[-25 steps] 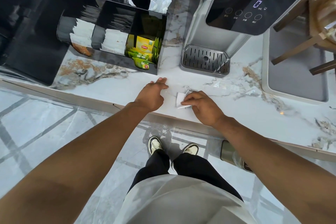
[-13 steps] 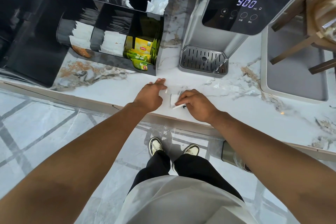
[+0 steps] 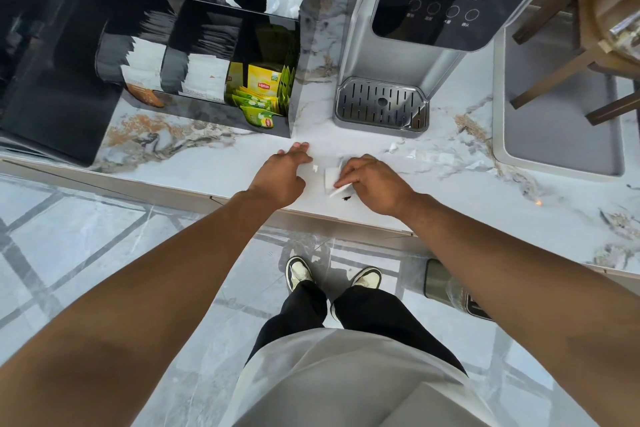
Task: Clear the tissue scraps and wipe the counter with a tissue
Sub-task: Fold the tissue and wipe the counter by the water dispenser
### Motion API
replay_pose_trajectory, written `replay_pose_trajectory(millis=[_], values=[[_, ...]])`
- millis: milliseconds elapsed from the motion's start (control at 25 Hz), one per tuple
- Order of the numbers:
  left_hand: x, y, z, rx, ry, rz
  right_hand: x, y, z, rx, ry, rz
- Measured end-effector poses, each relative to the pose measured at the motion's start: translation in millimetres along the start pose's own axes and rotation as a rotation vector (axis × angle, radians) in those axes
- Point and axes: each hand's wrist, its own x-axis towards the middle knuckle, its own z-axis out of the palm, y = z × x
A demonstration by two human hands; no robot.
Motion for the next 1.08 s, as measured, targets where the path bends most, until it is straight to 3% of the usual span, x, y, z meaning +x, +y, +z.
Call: replay_pose_trajectory(millis=[120,200,480,720,920,1080], values=[[-1.1,0.4,0.3,-0.018,0.0,-0.001,-23.6,8.4,11.6,0.009,0.234,0.245],[-1.9,0.8,0.1,-0.029,-0.001,-0.004,-38.2,1.1,26.4,0.057,0.282,0.324],[-0.8,0.2,-0.7,-0.026,-0.015,-0.008,-43.4,-29.2,35.9,0.148,0.231,0.338],[-1.4,0.9,-1.0,-0.052,-0.041,-0.042,-38.8,-23.1,29.1,0.053,0.226,0.255],[-0.8,0.5,-0.8,-0.054,-0.042,-0.042,-33.5,-22.1,20.3,-0.138,0.079,0.195],[0.1,-0.9,0.2,-0.064,-0.037,-0.041,-28.0,-42.0,13.0,-0.43,-0.017,0.153]])
